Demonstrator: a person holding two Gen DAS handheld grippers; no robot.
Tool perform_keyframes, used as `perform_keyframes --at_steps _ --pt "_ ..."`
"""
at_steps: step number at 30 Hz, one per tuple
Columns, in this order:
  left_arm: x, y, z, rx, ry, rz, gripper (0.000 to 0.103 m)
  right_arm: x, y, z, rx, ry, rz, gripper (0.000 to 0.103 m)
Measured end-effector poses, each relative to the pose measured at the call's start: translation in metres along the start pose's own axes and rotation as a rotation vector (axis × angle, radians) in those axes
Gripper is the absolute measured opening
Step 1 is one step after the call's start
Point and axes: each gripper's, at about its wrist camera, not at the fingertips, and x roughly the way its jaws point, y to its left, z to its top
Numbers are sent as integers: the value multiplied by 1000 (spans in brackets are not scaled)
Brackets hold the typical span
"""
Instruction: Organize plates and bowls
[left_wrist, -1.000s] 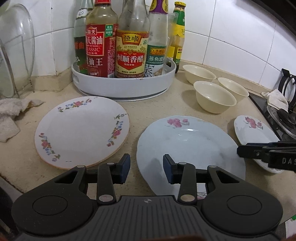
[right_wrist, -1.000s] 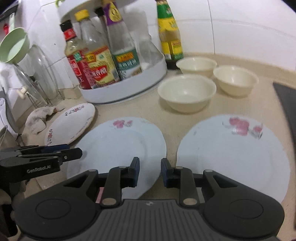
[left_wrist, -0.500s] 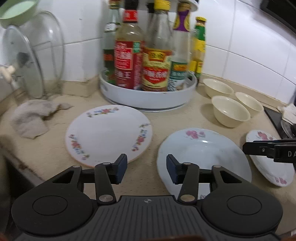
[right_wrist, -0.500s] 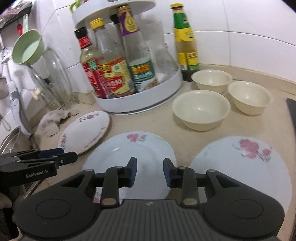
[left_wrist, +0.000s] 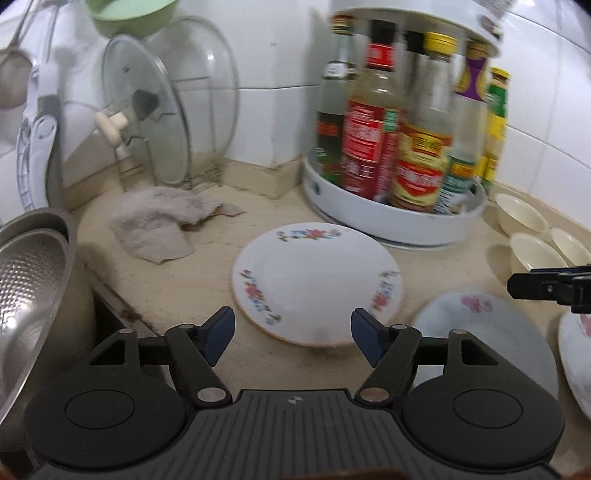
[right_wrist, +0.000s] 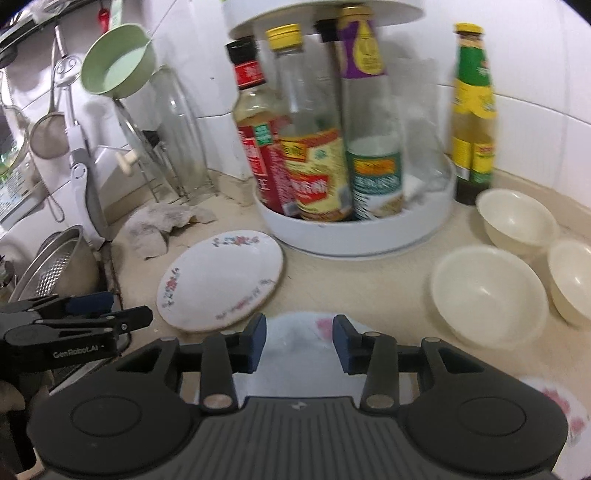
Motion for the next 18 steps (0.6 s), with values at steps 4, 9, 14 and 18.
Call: perform_keyframes --at_steps 4,9,14,18 --pt "18 21 9 -68 30 -8 77 25 8 16 15 40 19 40" --pt "34 29 17 -63 42 -21 77 57 16 33 27 66 18 40" --pt "47 35 26 -62 36 -42 77 87 15 46 56 102 14 40" --pt "59 39 28 -55 57 -49 74 104 22 51 35 115 22 40"
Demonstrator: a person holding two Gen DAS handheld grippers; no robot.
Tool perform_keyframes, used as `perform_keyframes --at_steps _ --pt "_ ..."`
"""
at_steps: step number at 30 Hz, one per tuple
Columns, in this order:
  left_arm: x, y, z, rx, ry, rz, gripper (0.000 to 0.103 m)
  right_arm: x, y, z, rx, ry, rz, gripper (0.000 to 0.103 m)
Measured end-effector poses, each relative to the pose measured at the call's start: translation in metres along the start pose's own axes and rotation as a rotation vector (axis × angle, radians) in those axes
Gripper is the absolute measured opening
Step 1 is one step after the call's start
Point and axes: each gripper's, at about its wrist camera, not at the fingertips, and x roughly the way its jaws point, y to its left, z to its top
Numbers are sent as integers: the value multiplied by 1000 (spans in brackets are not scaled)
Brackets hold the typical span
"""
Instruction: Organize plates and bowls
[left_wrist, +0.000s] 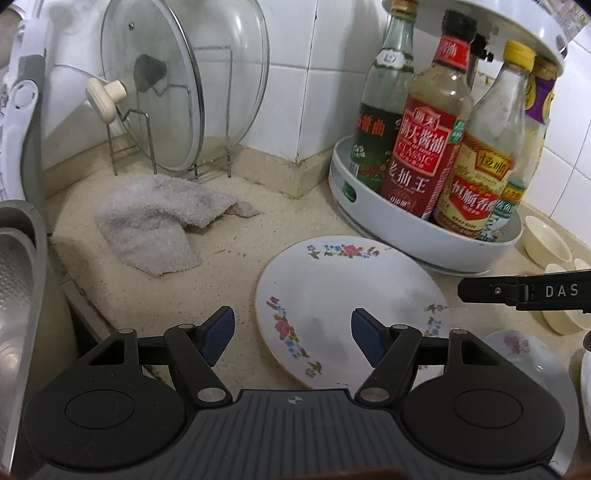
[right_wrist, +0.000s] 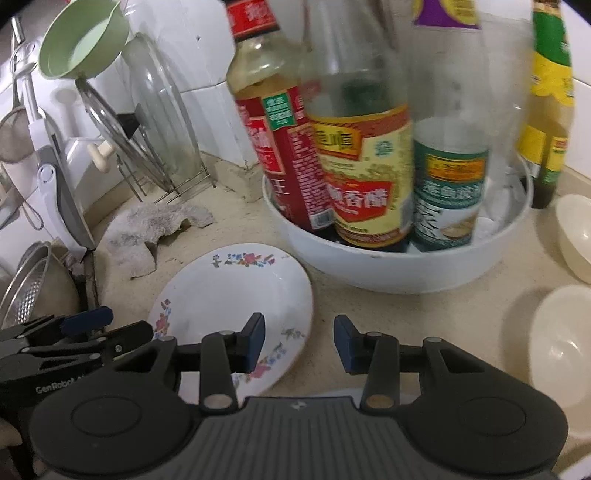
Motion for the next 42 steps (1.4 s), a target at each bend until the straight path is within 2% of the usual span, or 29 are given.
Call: perform_keyframes --at_steps 4,12,14,16,22,25,28,33,37,42 --pt "11 3 2 1 32 9 66 13 2 3 11 20 0 40" --pt "24 9 4 -18 56 -21 65 30 4 6 27 48 14 40" --pt "27 11 5 -22 57 -14 61 33 2 5 34 56 17 40" --pt "30 13 5 -25 64 -19 53 36 1 4 33 59 26 40" --pt "39 14 6 -28 82 -15 49 46 -2 2 46 88 49 38" --pt "43 15 6 -22 82 -6 47 49 -6 1 58 96 64 34" --pt "49 16 7 -11 95 15 41 49 -9 2 50 98 52 23" --pt "50 15 7 4 97 19 40 50 -19 5 60 117 91 22" --pt "50 21 8 -19 101 -2 36 50 -25 5 74 117 121 21" --pt "50 16 9 -10 104 16 35 50 -29 7 69 123 138 21"
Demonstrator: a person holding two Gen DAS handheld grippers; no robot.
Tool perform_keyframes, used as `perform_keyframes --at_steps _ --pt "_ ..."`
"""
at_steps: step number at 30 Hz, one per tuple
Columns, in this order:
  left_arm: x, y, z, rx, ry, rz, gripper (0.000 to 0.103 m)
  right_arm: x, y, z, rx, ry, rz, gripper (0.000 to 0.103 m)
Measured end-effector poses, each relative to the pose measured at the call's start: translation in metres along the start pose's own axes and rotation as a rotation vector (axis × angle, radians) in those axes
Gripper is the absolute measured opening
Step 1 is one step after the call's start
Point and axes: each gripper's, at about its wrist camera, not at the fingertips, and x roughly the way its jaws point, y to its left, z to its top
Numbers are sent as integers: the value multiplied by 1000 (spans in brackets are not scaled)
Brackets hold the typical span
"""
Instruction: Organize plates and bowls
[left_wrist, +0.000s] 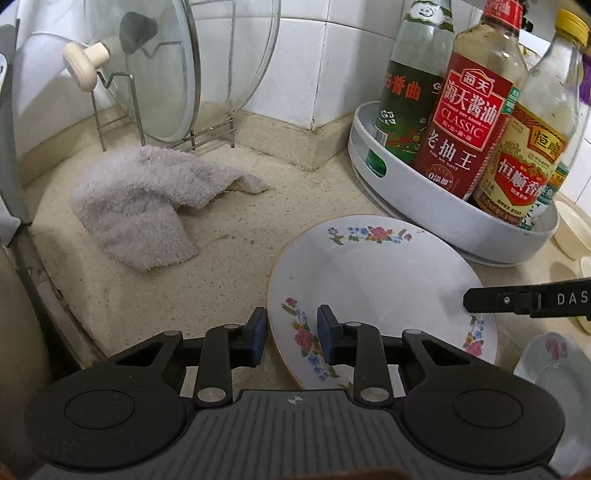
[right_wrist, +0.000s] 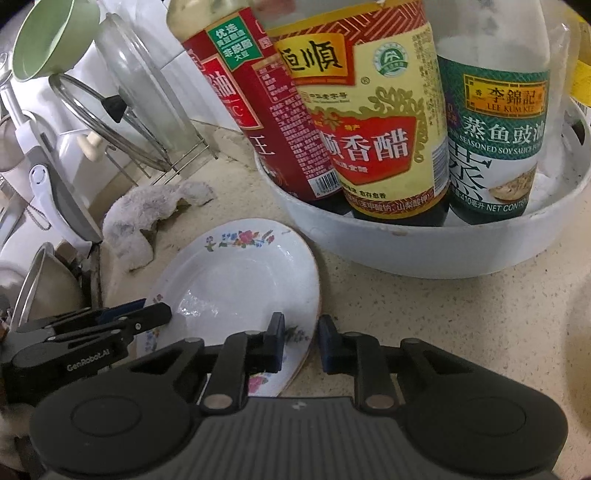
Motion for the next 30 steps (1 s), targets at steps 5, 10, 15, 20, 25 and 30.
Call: perform_keyframes --at_steps 5,10,15,20,25,30 --pt "-6 1 1 -18 -20 -2 31 -3 -4 0 9 -13 30 21" --pt "-13 -1 4 0 -32 -7 31 -10 -6 1 22 -27 42 21" --pt "-16 -1 3 1 -39 -11 31 -16 -6 -1 37 -42 49 21" --pt "-24 2 2 -5 -52 -30 31 -28 -6 -3 51 -65 66 21" --pt "-33 2 -2 -2 -62 -39 32 -40 -1 -6 44 -83 70 21" --pt "-37 -2 -6 7 -64 -50 32 -49 0 -10 45 -92 65 21"
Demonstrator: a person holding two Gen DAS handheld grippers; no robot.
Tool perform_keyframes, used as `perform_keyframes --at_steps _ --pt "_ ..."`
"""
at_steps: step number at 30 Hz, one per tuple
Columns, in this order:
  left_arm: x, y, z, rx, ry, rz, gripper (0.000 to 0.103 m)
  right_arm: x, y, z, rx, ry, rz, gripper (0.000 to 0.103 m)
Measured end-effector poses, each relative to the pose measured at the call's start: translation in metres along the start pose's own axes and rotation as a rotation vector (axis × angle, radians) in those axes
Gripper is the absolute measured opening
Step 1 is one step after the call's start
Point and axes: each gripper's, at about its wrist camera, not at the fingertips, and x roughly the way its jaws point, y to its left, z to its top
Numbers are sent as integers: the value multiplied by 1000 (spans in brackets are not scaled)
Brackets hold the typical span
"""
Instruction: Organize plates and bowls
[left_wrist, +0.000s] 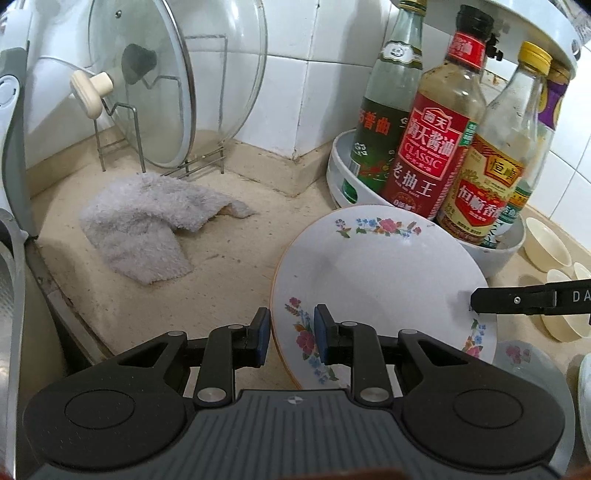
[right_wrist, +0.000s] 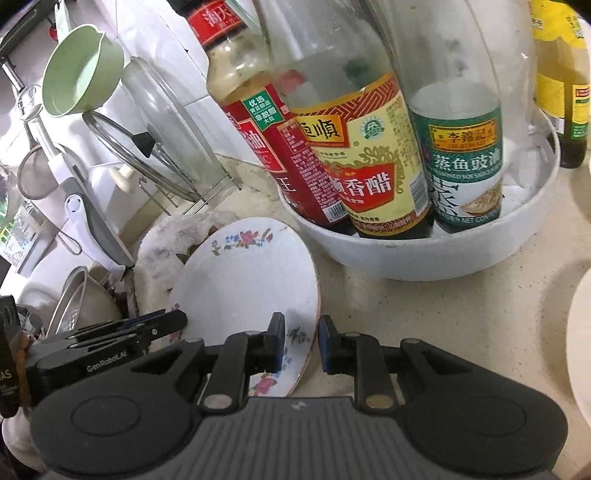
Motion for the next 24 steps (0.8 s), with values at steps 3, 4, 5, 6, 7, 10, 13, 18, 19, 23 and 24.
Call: perform_keyframes --at_steps 3,4,5,6,7,10,13,18,19,23,24 --pt "-3 -4 -2 10 1 -7 32 -6 -2 -3 12 -3 -2 21" --pt "-3 -6 -3 12 1 -9 32 -8 -3 -5 14 -3 -3 21" --pt "-5 -8 -4 17 1 -13 32 -10 -3 -6 18 -4 -5 21" --pt "-6 -9 -5 19 1 -16 32 -13 -4 -8 20 -5 -7 21" --pt "-7 -12 -6 23 2 -20 32 -15 -4 -9 22 -5 -9 21" --pt "-9 -17 -8 33 6 -37 32 -26 -7 -15 33 -12 -11 21" --pt "-10 -24 -11 48 10 -48 32 -34 -10 -20 44 -19 -15 21" --pt "-16 -36 -15 77 12 -69 33 -52 -16 -29 59 -37 -24 21" --pt "-17 -39 -16 81 12 -72 33 -56 -18 -32 62 -41 -25 21" --pt "-21 -52 -21 109 17 -85 33 -71 -23 -40 76 -50 -35 21" --pt "-22 -56 -23 115 20 -90 33 -75 -24 -43 81 -53 -36 21"
